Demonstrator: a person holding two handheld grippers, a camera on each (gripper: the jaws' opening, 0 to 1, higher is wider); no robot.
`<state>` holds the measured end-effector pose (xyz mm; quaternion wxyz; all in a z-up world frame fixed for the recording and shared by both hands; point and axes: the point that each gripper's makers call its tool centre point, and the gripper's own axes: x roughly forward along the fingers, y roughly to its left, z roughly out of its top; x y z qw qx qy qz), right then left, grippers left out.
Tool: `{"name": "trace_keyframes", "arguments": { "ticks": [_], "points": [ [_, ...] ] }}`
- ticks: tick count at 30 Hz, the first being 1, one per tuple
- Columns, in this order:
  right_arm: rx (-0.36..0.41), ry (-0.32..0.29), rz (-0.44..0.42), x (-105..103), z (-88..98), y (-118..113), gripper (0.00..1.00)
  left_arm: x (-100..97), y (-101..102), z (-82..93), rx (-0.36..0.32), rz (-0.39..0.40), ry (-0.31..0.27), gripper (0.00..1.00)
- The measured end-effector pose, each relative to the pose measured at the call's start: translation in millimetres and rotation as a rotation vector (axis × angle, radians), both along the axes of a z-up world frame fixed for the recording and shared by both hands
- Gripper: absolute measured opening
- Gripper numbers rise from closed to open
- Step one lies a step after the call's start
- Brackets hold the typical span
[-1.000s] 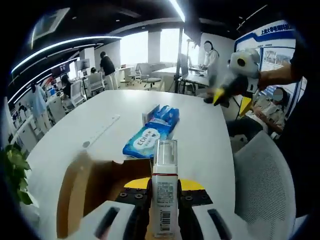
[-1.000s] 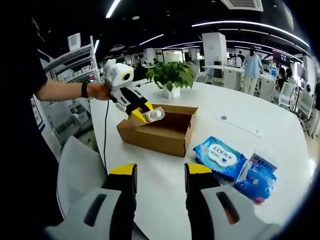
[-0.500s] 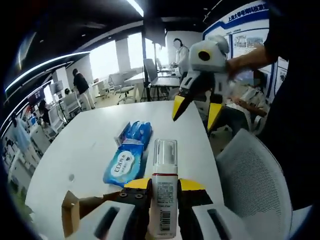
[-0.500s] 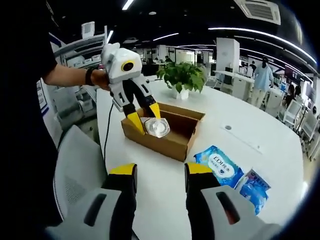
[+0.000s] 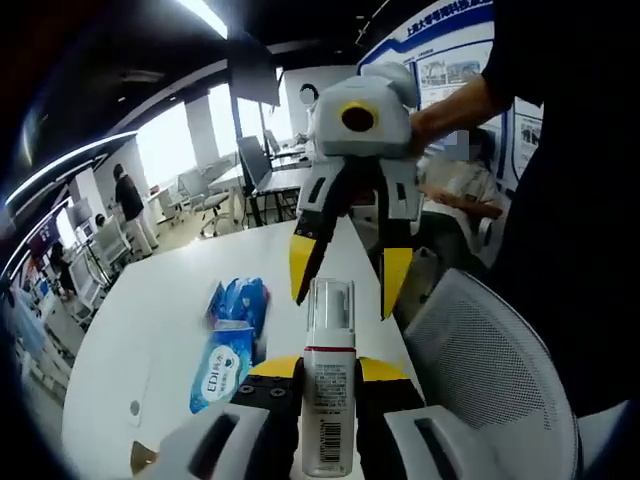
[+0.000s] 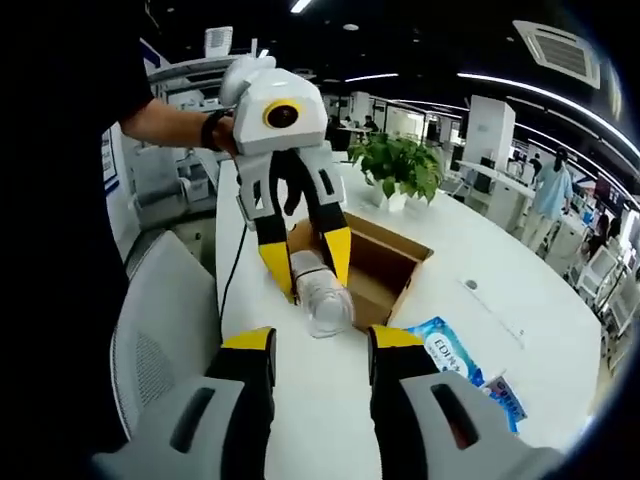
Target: Operate the shoe box by opening the lid, removing the specified soft item, and placing it in the target area until the item is outside and the box remains undamaged.
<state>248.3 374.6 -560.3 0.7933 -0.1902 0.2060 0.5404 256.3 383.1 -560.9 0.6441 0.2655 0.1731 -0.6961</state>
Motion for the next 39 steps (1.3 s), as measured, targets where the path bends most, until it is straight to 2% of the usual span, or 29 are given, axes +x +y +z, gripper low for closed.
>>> {"name": "trace_keyframes", "arguments": {
  "ticks": [10,14,20,26,39],
  "points": [
    [-0.015,-0.044,0.090,-14.9,11.1,7.8,0.21,-19.3,-12.5,5.5,0.013,-0.098,-0.016,0.20],
    [-0.011,-0.038,0.086,-15.3,10.9,7.7,0.19,-20.4,-13.6,5.0,0.013,-0.109,-0.013,0.20],
    [0.034,-0.024,0.062,-16.8,16.6,9.0,0.18,-23.1,-15.7,1.6,0.004,-0.113,0.013,0.20],
    [0.007,0.017,0.035,-16.4,6.3,5.8,0.18,-23.9,-18.8,-7.2,0.013,-0.105,0.015,0.20],
    [-0.025,0.041,0.000,-15.3,-9.8,-10.0,0.18,-16.6,-11.5,-11.6,-0.002,-0.042,0.042,0.24]
  ]
}}
